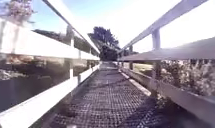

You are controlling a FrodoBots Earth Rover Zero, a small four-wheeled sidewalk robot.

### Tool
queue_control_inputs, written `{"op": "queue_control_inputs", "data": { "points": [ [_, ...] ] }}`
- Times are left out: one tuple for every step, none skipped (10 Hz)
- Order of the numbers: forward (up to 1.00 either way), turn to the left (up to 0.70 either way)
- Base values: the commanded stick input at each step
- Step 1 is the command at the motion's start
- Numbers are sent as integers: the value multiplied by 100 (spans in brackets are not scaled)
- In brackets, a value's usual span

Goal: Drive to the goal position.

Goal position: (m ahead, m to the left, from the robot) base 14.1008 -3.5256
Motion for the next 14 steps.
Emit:
{"op": "queue_control_inputs", "data": {
  "points": [
    [70, 0],
    [70, 0],
    [70, 0],
    [70, 0],
    [70, 0],
    [70, 0],
    [70, 0],
    [70, -2],
    [70, -11],
    [70, -14],
    [70, -14],
    [70, -14],
    [70, -14],
    [70, -14]
  ]
}}
